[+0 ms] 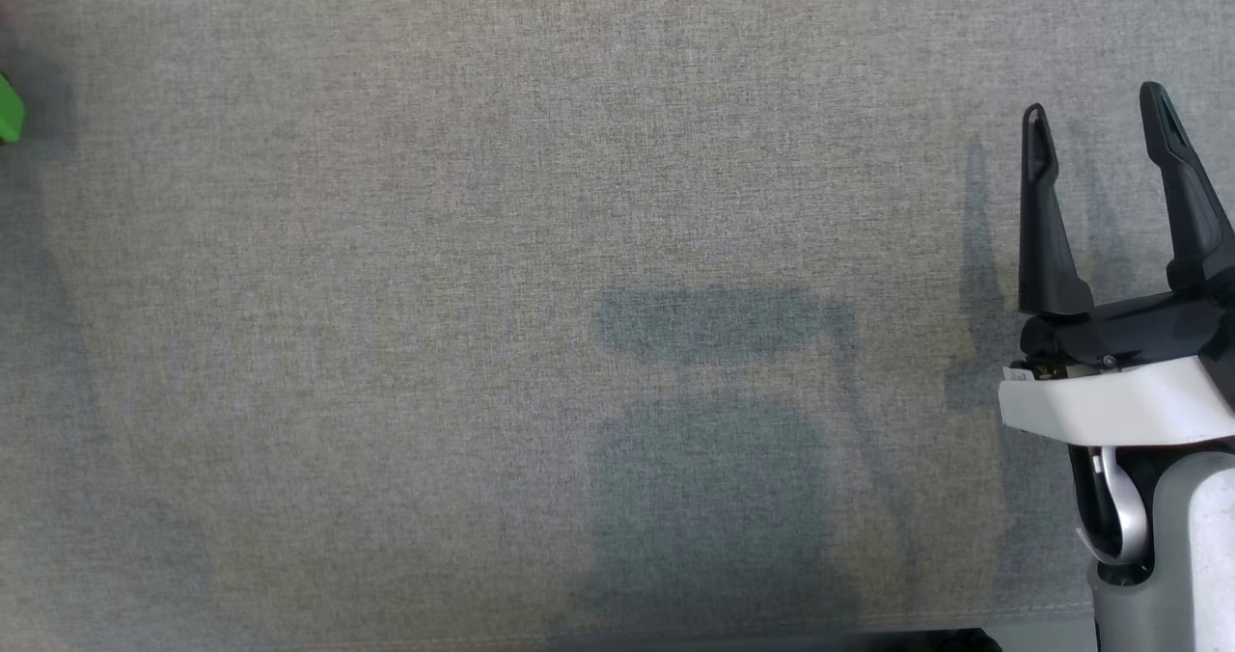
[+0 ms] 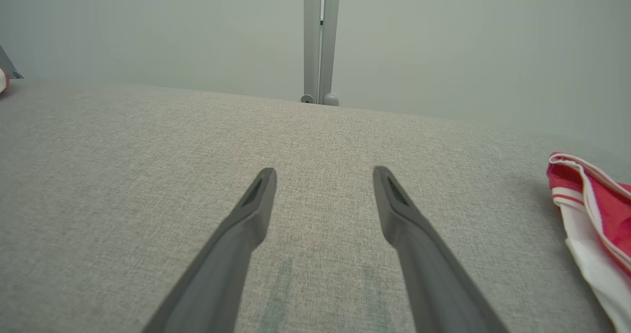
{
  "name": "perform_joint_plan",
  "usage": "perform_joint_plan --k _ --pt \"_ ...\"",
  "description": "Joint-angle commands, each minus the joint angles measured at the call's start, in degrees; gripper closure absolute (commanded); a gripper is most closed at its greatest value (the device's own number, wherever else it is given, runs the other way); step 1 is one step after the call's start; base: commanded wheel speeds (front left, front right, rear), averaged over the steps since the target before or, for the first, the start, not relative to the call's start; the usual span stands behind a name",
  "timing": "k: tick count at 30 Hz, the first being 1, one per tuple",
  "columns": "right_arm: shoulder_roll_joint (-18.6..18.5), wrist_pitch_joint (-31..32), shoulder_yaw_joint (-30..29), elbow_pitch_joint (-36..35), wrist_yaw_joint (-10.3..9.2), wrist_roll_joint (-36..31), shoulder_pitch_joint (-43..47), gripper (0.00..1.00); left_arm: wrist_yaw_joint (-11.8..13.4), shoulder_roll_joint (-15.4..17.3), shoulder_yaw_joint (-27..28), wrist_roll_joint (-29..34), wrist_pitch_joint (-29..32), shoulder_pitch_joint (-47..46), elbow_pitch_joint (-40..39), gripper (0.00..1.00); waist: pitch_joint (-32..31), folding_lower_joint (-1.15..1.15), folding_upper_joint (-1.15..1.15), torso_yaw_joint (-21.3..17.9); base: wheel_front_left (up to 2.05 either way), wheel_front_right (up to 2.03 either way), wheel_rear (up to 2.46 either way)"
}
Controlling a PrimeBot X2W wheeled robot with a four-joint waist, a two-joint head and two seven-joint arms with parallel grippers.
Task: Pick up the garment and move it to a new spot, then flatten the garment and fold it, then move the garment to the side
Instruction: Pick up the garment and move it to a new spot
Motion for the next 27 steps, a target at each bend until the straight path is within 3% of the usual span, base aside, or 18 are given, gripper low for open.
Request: perform_joint_plan --k 1,8,16,27 --pt "-0.05 -0.31 0.04 -0.03 -0.10 0.03 -0.68 0.00 0.12 0.68 -0.41 -0.34 -0.82 -0.80 0.78 1.00 -0.28 -0.01 0.40 -0.02 0.00 0.00 0.00" --pt "-0.05 -1.31 0.53 1.81 -0.10 0.65 -1.15 0.00 0.11 1.34 -3.62 -1.58 -4.93 -2.15 1.60 1.00 -3.73 -0.01 0.40 -0.50 0.00 0.00 0.00" --pt "-0.05 -3.00 1.55 5.58 -0.09 2.57 -1.31 0.00 0.11 3.10 -9.18 -3.47 -5.96 -2.37 -2.61 1.00 -10.21 -0.01 0.40 -1.85 0.00 0.00 0.00" --pt "-0.06 -6.17 3.02 12.60 -0.09 6.61 0.18 0.00 0.11 6.00 -20.60 -8.31 -4.87 -0.62 -17.39 1.00 -21.55 -0.01 0.40 -5.49 0.00 0.00 0.00"
